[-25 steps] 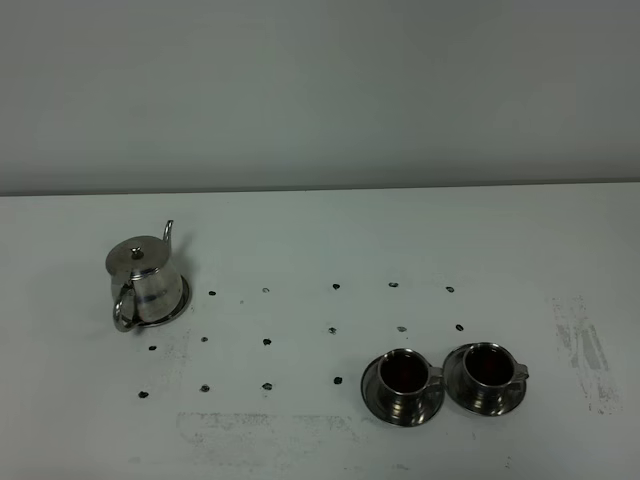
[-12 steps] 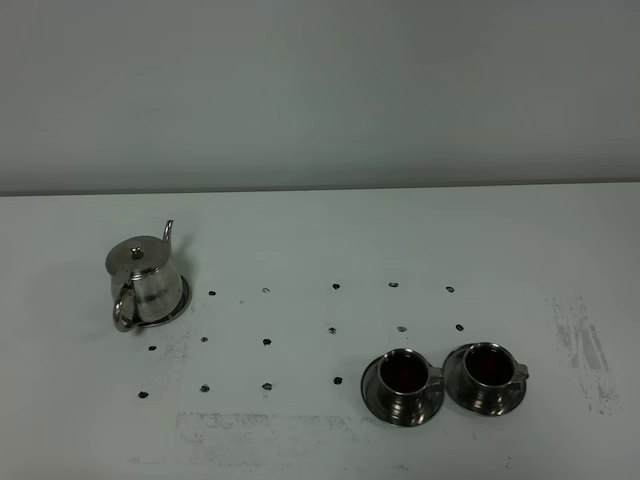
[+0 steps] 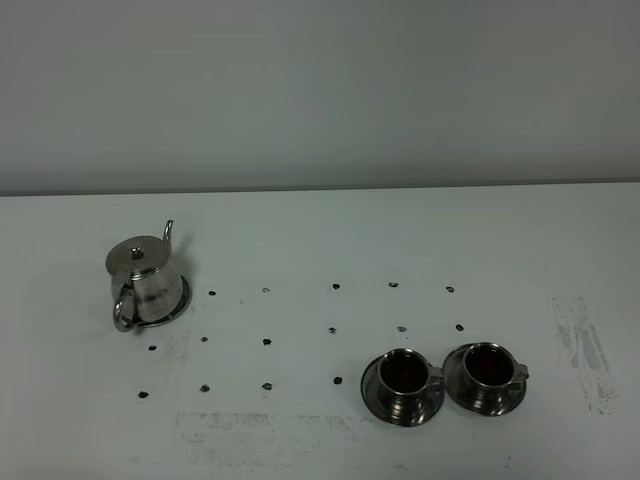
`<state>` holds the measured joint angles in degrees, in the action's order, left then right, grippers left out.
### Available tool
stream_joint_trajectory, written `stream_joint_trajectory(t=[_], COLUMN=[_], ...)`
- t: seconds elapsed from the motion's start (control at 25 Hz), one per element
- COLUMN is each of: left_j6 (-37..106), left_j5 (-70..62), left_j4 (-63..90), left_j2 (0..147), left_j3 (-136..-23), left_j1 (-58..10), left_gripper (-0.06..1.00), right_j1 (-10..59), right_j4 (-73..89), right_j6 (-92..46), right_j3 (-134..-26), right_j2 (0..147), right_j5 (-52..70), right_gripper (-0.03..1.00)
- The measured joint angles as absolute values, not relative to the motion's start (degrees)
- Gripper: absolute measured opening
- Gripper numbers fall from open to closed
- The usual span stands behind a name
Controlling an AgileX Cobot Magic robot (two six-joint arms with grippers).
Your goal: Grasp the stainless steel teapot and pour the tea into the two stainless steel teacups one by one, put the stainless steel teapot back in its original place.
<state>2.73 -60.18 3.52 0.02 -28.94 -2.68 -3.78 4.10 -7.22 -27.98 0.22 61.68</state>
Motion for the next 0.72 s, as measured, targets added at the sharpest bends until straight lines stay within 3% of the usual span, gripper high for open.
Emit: stream_joint_trajectory(t=[0.72], left_j6=[2.7], left_j5=[-60.2], left_j4=[3.5], left_j2=[0.0], left_j3=[-28.9], left_j1=[-2.7], left_gripper=[0.45], right_j1=[-3.8], right_j4=[4.1], right_j6=[-7.2], right_j3=[-28.0], right_j2=[0.2], right_j5=[61.7], right_gripper=[0.23])
